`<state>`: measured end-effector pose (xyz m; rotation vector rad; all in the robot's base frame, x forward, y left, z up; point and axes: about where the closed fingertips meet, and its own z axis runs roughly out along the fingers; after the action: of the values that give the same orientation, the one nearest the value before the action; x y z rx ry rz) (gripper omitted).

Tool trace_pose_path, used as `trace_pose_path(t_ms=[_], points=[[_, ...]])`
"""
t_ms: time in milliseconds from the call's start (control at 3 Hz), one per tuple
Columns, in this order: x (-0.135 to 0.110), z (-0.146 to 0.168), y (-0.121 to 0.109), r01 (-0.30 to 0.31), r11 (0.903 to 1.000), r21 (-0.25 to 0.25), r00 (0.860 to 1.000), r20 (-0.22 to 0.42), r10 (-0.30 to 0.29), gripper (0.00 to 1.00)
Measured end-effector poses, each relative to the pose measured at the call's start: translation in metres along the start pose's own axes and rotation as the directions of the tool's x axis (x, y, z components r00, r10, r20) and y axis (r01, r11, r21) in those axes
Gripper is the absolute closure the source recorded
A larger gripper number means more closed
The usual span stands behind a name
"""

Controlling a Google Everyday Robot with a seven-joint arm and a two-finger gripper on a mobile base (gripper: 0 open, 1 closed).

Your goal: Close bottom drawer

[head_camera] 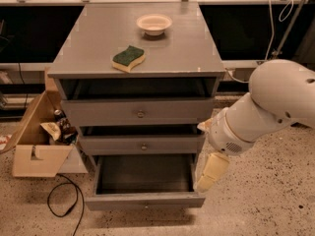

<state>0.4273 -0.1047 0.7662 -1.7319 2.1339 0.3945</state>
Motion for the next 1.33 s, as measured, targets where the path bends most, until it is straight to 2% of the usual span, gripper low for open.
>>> trace_pose_path(t_ms=[333,667,1000,1333], points=[[0.010,0.019,-0.001,-0.020,0.9997,-0.017,1.000,0.024,0.020,0.00],[0.040,0.105,0.009,-0.038,0.9968,-0.071,0.999,0.020,0.040,0.00],[0.056,0.176,0.006,-0.049,0.9962,-0.072,0.998,0.040,0.052,0.00],[0.066,0.254,-0.007,-0.110,0.9902,-0.085,0.985,0.120,0.120,0.00]])
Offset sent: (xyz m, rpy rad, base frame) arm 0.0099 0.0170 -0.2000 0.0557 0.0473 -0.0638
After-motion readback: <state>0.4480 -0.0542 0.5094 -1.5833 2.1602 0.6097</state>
